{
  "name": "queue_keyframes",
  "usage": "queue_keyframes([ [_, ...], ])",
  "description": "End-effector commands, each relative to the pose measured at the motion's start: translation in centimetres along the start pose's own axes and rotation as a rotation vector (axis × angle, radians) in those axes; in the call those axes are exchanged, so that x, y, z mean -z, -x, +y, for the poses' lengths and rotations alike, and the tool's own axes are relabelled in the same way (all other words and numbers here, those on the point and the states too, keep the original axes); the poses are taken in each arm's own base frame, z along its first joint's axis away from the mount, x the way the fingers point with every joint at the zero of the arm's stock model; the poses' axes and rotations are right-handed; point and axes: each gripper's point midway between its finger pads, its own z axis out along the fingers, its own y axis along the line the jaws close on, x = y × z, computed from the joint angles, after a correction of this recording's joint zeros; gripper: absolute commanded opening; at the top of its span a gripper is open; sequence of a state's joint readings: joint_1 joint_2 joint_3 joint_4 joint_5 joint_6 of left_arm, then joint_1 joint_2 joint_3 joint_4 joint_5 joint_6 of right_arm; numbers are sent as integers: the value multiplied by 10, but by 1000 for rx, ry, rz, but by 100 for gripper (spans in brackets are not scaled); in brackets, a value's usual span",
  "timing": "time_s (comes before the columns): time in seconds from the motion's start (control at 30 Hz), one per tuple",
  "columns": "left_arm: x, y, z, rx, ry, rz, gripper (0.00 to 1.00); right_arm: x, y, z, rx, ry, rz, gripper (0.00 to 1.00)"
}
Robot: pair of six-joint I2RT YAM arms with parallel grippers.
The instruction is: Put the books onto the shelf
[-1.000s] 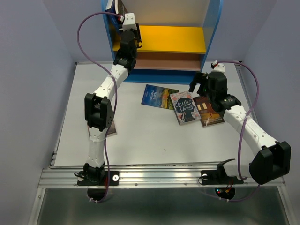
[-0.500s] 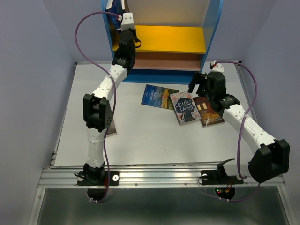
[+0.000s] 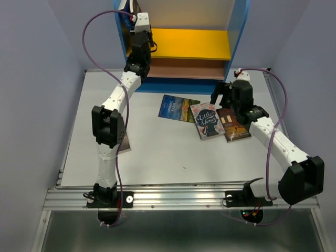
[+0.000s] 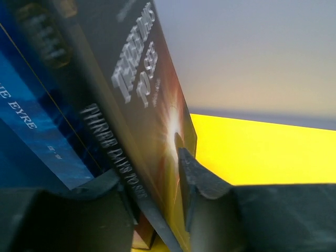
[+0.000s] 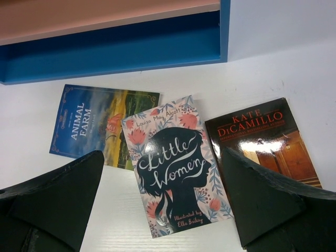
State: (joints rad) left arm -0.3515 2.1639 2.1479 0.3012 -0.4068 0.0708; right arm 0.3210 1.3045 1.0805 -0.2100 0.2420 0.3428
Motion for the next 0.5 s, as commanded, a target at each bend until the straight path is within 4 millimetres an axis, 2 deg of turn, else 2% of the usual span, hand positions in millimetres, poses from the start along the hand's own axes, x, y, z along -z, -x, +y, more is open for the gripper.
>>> queue_keyframes([
  [0.0,11,74,29,40,79,-119,48,4,23,9,0,35,-50,100],
  [0.03,13,77,30,38,80,-122,51,4,23,9,0,38,-50,100],
  [0.27,22,90,30,39,61,-128,53,2,21,12,-2,50,-41,100],
  [0.47,36,102,30,45,38,-120,55,2,19,14,-2,65,-32,100],
])
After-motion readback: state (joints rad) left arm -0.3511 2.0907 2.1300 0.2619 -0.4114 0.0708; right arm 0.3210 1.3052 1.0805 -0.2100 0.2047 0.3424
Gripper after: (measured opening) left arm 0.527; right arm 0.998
